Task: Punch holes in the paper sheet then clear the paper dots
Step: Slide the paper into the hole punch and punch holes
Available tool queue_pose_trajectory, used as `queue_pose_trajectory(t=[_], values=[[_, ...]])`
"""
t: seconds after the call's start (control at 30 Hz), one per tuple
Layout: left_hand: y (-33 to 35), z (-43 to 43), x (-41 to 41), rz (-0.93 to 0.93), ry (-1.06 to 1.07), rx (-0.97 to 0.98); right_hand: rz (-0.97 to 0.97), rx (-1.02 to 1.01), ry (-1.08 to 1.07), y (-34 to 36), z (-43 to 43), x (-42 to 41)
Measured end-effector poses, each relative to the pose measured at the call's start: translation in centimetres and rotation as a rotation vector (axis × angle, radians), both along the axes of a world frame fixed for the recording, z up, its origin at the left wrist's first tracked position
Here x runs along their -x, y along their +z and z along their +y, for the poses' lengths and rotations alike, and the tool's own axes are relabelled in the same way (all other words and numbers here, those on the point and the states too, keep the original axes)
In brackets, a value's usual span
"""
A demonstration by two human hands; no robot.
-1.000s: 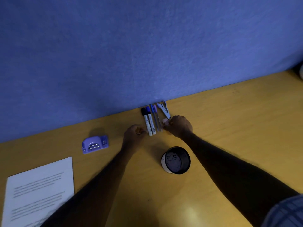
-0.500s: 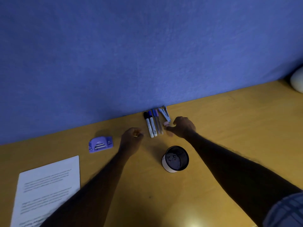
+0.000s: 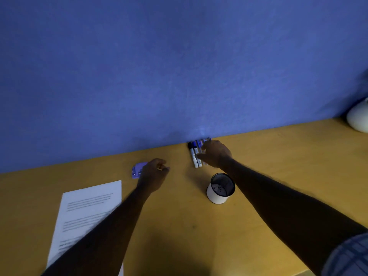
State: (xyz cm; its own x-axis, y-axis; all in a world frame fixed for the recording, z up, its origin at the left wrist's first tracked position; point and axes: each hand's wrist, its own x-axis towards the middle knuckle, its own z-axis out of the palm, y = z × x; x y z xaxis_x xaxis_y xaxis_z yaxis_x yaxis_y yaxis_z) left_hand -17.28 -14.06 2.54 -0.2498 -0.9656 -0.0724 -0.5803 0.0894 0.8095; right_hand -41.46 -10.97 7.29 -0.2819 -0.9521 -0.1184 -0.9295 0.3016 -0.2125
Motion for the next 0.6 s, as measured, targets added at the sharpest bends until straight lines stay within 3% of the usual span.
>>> queue_pose_trajectory(t=[0.23,0.33,0.6], values=[[-0.3,4.8,-8.7,-0.224,-0.16,0.039,-0.093,0.067,0.224,-0.9,4.3,-8.4],[-0.9,6.9,-12.5,-0.269,-0.18,0.031,-0.173,0.028,0.23,-2.5,6.2,-12.0],[-3.1,10.1,-21.1,-0.38,-0.123,0.012,-0.161,-0.096,0.23,-6.7,9.7,-19.5]])
